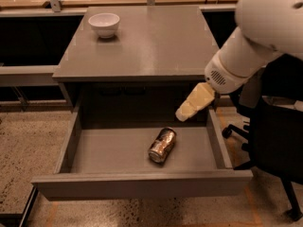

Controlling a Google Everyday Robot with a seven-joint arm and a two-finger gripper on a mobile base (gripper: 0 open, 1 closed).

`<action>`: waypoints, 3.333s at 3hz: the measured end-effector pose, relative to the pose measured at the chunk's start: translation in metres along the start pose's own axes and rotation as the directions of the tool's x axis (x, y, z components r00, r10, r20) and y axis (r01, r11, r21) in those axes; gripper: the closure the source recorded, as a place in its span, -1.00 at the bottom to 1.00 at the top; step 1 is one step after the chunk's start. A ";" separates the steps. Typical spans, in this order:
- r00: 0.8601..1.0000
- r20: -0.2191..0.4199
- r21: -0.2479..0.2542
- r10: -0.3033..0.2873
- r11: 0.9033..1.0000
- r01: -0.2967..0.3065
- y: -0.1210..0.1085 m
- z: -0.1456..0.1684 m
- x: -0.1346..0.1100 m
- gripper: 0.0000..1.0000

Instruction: Pick orange can from top drawer and place on counter

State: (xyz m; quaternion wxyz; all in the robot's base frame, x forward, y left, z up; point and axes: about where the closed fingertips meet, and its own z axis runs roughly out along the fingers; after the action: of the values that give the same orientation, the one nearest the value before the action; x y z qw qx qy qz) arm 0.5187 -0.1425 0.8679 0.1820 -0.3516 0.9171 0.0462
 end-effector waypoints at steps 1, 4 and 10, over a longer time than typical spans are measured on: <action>0.996 -0.007 0.004 0.087 0.996 -0.087 -0.001 0.001 0.000 -1.00; 0.965 -0.140 -0.045 0.223 0.972 -0.231 0.004 0.096 0.015 -1.00; 0.860 -0.261 -0.204 0.439 0.845 -0.494 0.033 0.217 -0.005 -1.00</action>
Offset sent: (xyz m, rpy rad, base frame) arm 0.0054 -0.0081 -0.0104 0.0446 0.0700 -0.0916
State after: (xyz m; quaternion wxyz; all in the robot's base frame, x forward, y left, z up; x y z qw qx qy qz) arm 0.5659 -0.0684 0.6670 0.0214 -0.1410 0.9743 0.1746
